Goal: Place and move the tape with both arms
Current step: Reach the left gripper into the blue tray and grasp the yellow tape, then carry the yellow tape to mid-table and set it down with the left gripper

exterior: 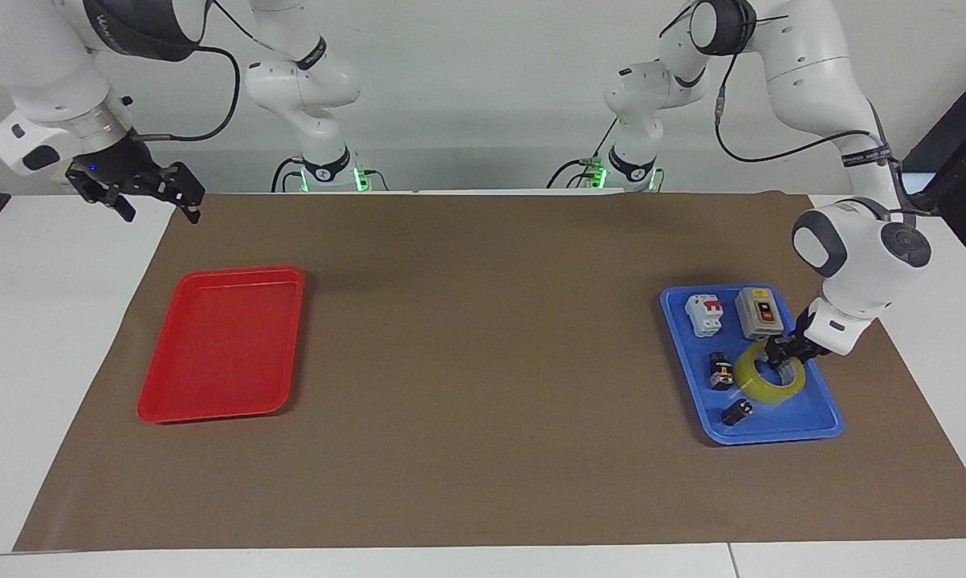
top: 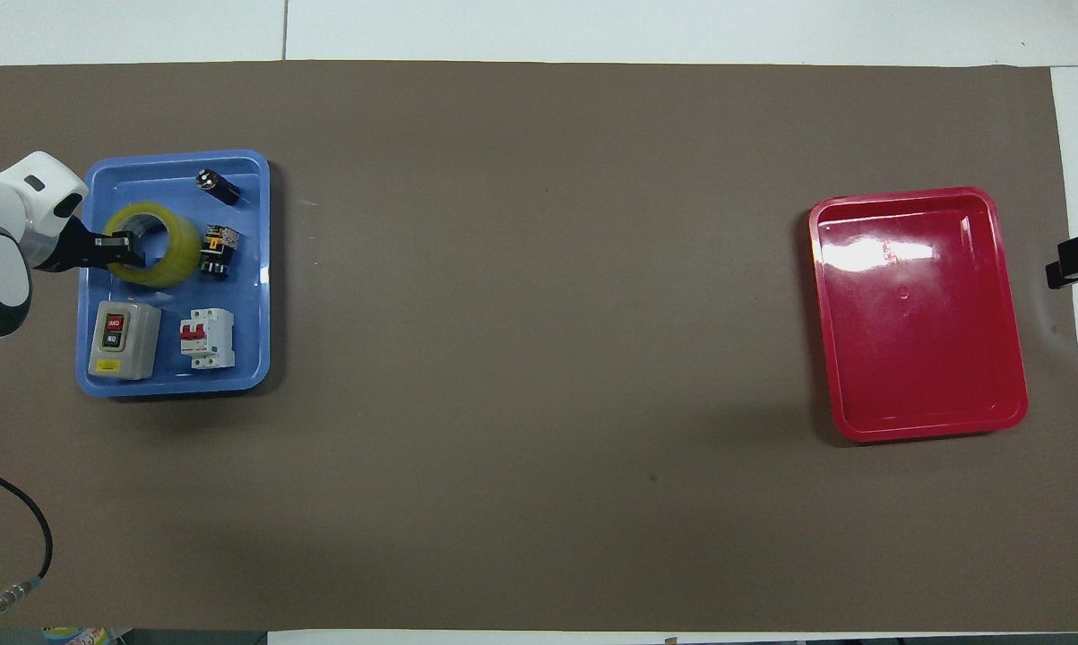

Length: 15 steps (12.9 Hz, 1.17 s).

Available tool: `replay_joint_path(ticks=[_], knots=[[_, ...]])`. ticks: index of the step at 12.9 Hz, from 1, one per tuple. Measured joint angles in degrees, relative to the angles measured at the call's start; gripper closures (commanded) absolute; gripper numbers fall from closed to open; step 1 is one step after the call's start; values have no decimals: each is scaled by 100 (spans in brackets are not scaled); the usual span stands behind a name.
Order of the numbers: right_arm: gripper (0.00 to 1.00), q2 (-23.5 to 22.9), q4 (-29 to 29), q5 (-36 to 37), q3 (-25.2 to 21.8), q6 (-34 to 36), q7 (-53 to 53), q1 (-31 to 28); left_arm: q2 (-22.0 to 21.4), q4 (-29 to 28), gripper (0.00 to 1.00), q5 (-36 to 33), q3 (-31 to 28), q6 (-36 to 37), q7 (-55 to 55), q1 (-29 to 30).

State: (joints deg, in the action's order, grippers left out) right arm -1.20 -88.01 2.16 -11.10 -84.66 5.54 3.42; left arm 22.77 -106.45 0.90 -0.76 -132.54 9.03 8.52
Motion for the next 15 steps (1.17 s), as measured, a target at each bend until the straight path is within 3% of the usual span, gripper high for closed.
replay_joint_path(ticks=[4,9,11,15], knots=[[0,0,0,0,0,0,0,0,-112,-24,100,0,-1,-29,-2,10],[0,0,0,0,0,0,0,0,-1391,-7,100,0,30,1199,-159,-63],[0,0,0,0,0,0,0,0,-1650,-86,100,-13,60,1393,-659,-465],[0,0,0,0,0,0,0,-1,-1458,-334,100,-364,128,1246,-2861,-2136]])
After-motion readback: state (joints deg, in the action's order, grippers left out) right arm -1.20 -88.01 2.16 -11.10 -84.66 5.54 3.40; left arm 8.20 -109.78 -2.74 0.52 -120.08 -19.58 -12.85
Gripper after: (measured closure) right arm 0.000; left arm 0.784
